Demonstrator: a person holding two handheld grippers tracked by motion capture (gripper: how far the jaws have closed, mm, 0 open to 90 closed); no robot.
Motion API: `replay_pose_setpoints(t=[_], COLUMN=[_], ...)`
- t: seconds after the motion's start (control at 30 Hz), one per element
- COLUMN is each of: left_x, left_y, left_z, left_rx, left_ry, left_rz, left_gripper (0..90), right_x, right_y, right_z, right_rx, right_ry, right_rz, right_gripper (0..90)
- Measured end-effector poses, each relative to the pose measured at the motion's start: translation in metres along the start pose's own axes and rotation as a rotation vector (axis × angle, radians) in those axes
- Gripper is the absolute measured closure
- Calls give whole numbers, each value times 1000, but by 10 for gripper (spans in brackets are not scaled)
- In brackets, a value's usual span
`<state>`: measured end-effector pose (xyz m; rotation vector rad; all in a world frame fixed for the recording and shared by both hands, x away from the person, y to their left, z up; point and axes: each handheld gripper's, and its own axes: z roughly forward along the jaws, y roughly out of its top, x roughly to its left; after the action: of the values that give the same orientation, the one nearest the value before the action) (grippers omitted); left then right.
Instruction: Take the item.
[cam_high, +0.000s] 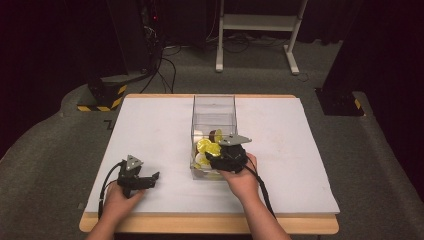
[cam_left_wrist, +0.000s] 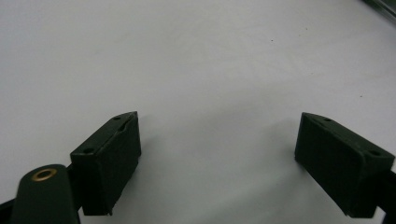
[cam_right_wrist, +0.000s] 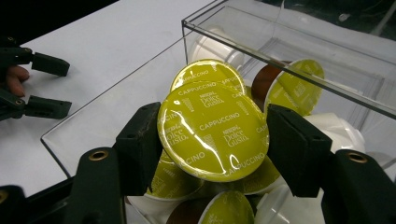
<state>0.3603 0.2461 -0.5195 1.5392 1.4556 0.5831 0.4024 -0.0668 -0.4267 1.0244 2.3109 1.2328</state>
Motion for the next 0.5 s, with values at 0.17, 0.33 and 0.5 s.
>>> replay_pose_setpoints(t=[0.17, 0.33, 0.5], left_x=[0, 0, 0], left_y=[0, 0, 0], left_z=[0, 0, -1], left_rx=[0, -1, 7], left_ry=[0, 0, -1], left_rz=[-1, -1, 8], left_gripper=[146, 147, 147], right_x=[1, 2, 2], right_y=[-1, -4, -6], right_z=[-5, -8, -13], right_rx=[-24, -45, -71], right_ry=[-3, -8, -5], right_rz=[0, -6, -5], right_gripper=[383, 383, 384])
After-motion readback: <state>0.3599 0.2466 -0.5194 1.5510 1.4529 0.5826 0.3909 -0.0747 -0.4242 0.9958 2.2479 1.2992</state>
